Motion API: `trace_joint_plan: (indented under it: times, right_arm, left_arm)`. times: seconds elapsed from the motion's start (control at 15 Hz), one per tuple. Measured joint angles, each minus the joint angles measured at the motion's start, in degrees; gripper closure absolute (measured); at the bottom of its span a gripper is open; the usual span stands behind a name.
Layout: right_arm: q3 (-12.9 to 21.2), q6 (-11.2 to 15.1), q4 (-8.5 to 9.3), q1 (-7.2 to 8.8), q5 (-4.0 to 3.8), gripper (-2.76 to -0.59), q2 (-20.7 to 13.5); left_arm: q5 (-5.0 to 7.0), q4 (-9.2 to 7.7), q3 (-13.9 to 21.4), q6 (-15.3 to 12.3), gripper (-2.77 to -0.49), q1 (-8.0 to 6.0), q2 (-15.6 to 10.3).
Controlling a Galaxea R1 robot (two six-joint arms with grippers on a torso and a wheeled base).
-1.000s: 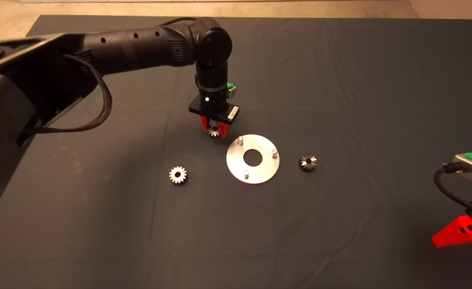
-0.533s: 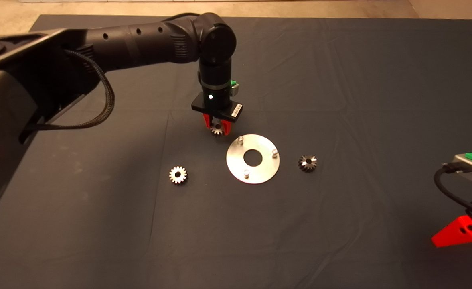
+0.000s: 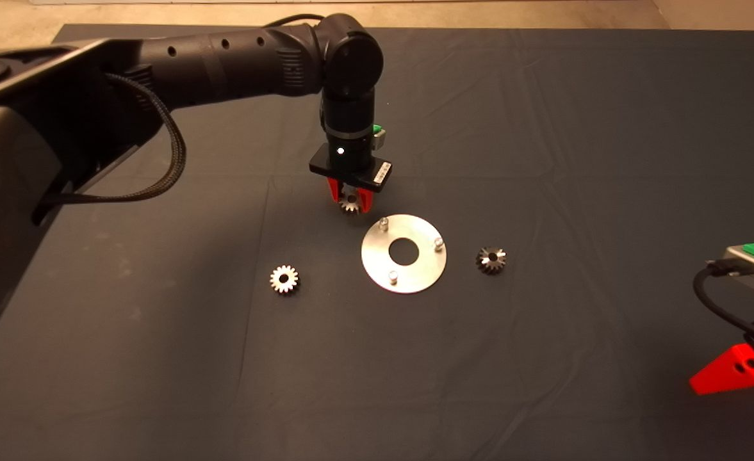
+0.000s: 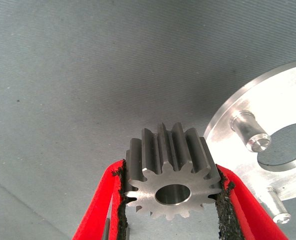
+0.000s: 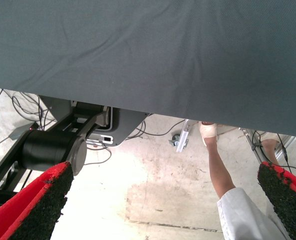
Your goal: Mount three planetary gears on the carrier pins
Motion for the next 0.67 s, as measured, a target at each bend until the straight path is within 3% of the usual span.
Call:
trace_joint_plan:
  times: [0.4, 0.67]
  right_arm:
    - [0.00, 0.02, 0.00, 0.00, 0.00, -2.75, 0.00]
    - [0.00, 0.00, 0.00, 0.00, 0.00, -2.75, 0.00]
  left_arm:
    - [0.00, -0.07, 4.52, 0.47, -0.93, 0.00, 0.20]
    - [0.02, -0.12, 5.52, 1.32, -0.93, 0.00, 0.20]
